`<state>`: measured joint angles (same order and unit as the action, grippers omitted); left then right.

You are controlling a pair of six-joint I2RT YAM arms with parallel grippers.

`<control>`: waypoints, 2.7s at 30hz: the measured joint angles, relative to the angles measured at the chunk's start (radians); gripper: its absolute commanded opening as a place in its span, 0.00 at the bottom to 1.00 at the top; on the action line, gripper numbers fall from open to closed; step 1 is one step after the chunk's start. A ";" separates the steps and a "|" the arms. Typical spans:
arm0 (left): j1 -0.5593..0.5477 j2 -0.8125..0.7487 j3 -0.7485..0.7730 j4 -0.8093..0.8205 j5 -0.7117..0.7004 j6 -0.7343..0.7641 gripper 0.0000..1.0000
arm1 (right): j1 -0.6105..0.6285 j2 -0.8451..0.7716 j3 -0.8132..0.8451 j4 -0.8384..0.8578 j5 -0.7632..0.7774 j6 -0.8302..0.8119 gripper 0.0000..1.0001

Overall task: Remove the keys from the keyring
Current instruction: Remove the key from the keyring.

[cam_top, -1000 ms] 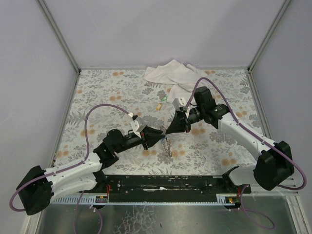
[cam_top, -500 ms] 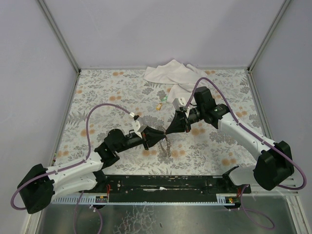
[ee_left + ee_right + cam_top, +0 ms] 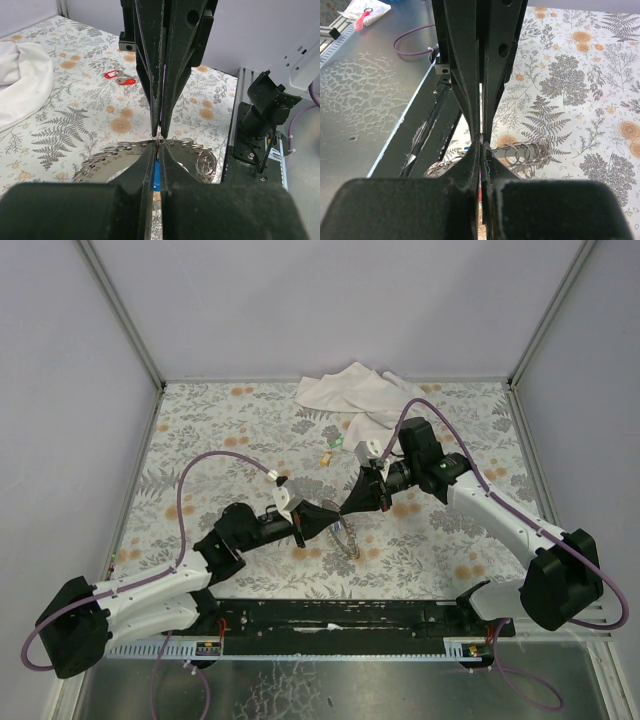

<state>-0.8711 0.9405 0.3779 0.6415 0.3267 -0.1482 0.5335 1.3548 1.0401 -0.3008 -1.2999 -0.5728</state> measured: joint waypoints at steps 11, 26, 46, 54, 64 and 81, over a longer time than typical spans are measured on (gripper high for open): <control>0.000 -0.032 0.150 -0.343 -0.014 0.114 0.00 | 0.000 0.000 0.010 -0.045 0.035 -0.043 0.51; 0.000 0.133 0.621 -1.072 -0.011 0.240 0.00 | -0.039 -0.018 0.087 -0.177 0.077 -0.171 0.57; 0.000 0.352 0.941 -1.444 -0.008 0.264 0.00 | -0.003 -0.018 -0.108 0.351 -0.031 0.293 0.40; 0.004 0.366 0.965 -1.461 -0.007 0.266 0.00 | 0.010 -0.017 -0.149 0.521 -0.040 0.447 0.23; 0.022 0.368 0.968 -1.464 0.031 0.260 0.00 | 0.012 -0.016 -0.150 0.557 -0.036 0.479 0.13; 0.043 0.368 0.968 -1.465 0.068 0.249 0.02 | 0.013 -0.016 -0.147 0.506 -0.028 0.423 0.00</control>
<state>-0.8284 1.3087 1.3460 -0.8234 0.3943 0.1013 0.5465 1.3384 0.8932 0.2054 -1.3277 -0.1497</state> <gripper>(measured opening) 0.011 0.020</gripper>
